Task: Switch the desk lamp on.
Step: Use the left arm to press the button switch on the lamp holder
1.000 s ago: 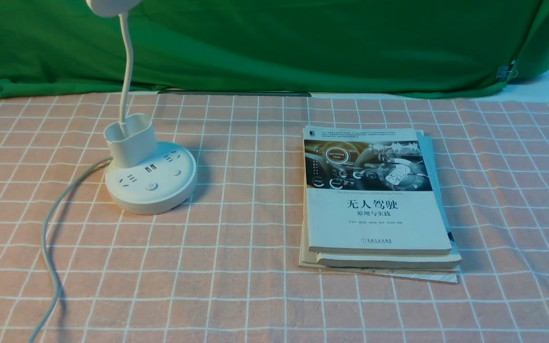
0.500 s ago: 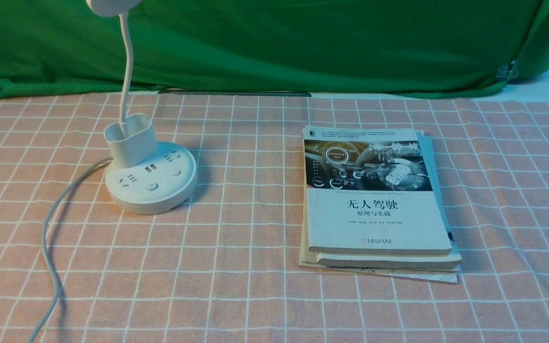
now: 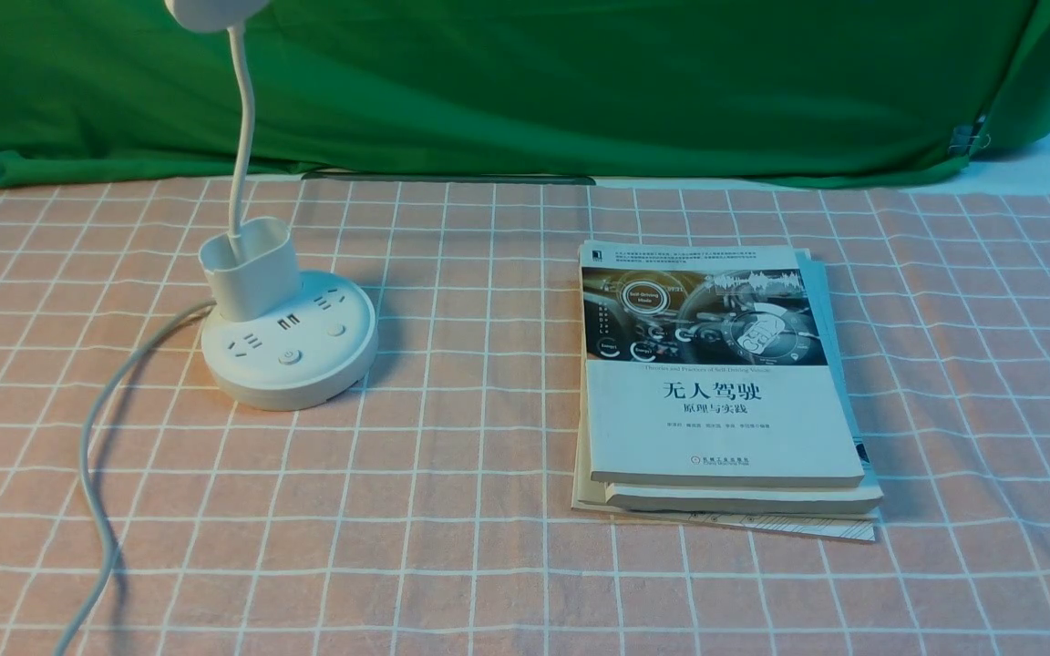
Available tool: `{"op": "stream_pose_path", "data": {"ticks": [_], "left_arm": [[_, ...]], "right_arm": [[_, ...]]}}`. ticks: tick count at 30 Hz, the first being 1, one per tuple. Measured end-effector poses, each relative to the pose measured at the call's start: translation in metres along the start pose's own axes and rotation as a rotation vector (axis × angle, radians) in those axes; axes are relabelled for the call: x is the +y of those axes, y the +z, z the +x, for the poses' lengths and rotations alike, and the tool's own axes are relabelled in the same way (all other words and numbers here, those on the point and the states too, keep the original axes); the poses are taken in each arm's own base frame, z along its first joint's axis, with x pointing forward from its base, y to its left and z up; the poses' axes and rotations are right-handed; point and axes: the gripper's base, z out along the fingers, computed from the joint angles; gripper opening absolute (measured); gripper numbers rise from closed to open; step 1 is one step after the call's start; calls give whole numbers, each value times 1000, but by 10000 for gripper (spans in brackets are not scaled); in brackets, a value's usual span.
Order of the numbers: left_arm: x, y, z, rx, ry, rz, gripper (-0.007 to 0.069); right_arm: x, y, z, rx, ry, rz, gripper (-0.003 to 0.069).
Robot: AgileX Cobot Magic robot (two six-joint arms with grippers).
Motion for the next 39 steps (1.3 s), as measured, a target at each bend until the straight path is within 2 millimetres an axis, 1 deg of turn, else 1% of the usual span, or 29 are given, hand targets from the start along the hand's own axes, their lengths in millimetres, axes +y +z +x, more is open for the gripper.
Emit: {"op": "stream_pose_path", "data": {"ticks": [1, 2, 3, 5, 12, 15, 17, 18, 19, 20, 22, 23, 25, 26, 27, 28, 29, 30, 31, 32, 33, 34, 35, 36, 39], "left_arm": [[0, 0, -5, -55, 0, -1, 22], [0, 0, -6, -65, 0, -2, 22], [0, -1, -11, -124, 0, -3, 22], [0, -1, -16, -172, 0, -4, 22], [0, -2, -18, -202, -20, 1, 22], [1, -4, -25, -281, -45, -5, 22], [2, -8, -37, -418, -68, -8, 22], [2, -9, -48, -495, -80, -6, 22], [2, -7, -56, -518, -89, -4, 22], [2, -4, -69, -532, -98, 2, 22], [0, 10, -94, -476, -120, 14, 22], [-1, 20, -113, -417, -127, 19, 22], [-2, 43, -122, -199, -123, 18, 22], [-3, 57, -125, -50, -120, 13, 22], [-3, 65, -123, 33, -117, 10, 22], [-4, 81, -115, 205, -114, 3, 22], [-4, 87, -112, 239, -114, 1, 22], [-4, 103, -92, 447, -114, -10, 22], [-5, 111, -80, 542, -116, -16, 22], [-5, 124, -57, 681, -122, -25, 22], [-5, 128, -48, 736, -128, -30, 22], [-6, 137, -29, 835, -147, -38, 22], [-6, 139, -25, 850, -156, -40, 22], [-7, 148, -4, 939, -194, -53, 22], [-12, 165, 38, 1099, -343, -100, 22]], "right_arm": [[0, 0, 0, 0, 0, 0, 238], [0, 0, 0, 0, 0, 0, 238], [0, 0, 0, 0, 0, 0, 238], [0, 0, 0, 0, 0, 0, 238], [0, 0, 0, 0, 0, 0, 238], [0, 0, 0, 0, 0, 0, 238], [0, 0, 0, 0, 0, 0, 238], [0, 0, 0, 0, 0, 0, 238], [0, 0, 0, 0, 0, 0, 238], [0, 0, 0, 0, 0, 0, 238], [0, 0, 0, 0, 0, 0, 238], [0, 0, 0, 0, 0, 0, 238], [0, 0, 0, 0, 0, 0, 238], [0, 0, 0, 0, 0, 0, 238], [0, 0, 0, 0, 0, 0, 238], [0, 0, 0, 0, 0, 0, 238], [0, 0, 0, 0, 0, 0, 238], [0, 0, 0, 0, 0, 0, 238], [0, 0, 0, 0, 0, 0, 238], [0, 0, 0, 0, 0, 0, 238], [0, 0, 0, 0, 0, 0, 238], [0, 0, 0, 0, 0, 0, 238], [0, 0, 0, 0, 0, 0, 238], [0, 0, 0, 0, 0, 0, 238], [0, 0, 0, 0, 0, 0, 238]]}}
